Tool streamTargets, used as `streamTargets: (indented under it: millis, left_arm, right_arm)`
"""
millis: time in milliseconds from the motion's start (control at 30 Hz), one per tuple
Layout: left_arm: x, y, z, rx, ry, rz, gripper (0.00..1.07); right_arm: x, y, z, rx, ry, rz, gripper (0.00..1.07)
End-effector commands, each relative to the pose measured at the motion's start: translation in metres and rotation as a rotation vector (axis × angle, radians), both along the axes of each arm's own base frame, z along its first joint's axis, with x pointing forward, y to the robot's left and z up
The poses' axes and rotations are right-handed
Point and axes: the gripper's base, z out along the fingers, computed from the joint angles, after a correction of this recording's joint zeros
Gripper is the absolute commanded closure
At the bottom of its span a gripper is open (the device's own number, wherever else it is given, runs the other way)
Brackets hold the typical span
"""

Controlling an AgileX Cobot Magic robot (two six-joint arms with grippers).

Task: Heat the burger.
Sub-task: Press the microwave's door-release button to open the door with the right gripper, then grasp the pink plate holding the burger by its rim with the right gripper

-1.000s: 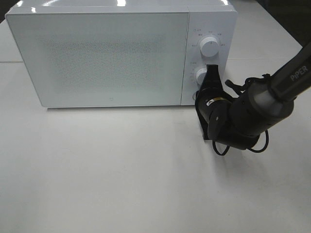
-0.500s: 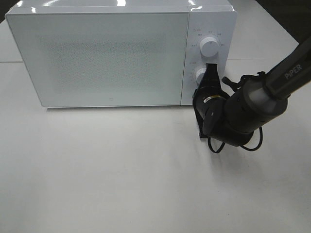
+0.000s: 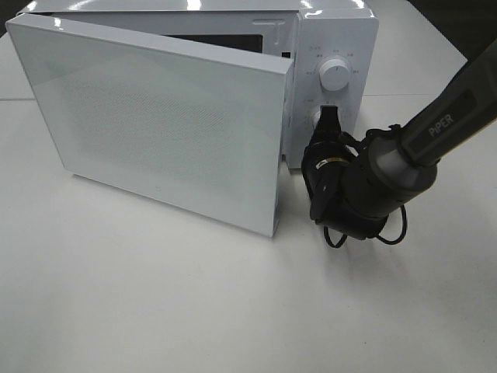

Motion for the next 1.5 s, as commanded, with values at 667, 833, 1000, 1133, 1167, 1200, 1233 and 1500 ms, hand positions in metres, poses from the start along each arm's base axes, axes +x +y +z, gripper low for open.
streamTargets:
  millis: [667,833,1000,1133,1167,1200,1233,1500]
  left_arm:
    - [-0.002,-0.001,0.000,-0.005,-0.021,-0.003,0.06]
    - [-0.002,-0.001,0.000,-0.005,-0.021,-0.003,0.06]
    - [-0.002,-0.001,0.000,-0.005,-0.021,-0.003,0.06]
    - [-0.002,-0.001,0.000,-0.005,-0.021,-0.003,0.06]
    - [-0.002,-0.001,0.000,-0.005,-0.021,-0.003,0.06]
    - [-0.002,-0.001,0.000,-0.005,-0.021,-0.003,0.06]
    - [-0.002,-0.001,0.000,-0.005,-0.021,-0.003,0.06]
    - [-0.002,-0.001,0.000,-0.005,-0.021,-0.003,0.06]
  right_arm:
    - [0.013,0.000,0.038,-0.026,-0.115,0.092,1.07]
    - [0.002,-0.002,0.037,-0.059,-0.037,0.150,1.07]
    - [-0.010,-0.004,0.037,-0.071,0.049,0.198,1.07]
    - [-0.017,-0.005,0.039,-0.097,0.092,0.234,1.07]
    - [-0.021,-0.007,0.041,-0.119,0.113,0.260,1.07]
    - [-0.021,-0.007,0.041,-0.119,0.113,0.260,1.07]
    - [-0.024,-0.007,0.042,-0.131,0.130,0.277,1.07]
    - [-0.049,-0.012,0.057,-0.277,0.227,0.461,1.07]
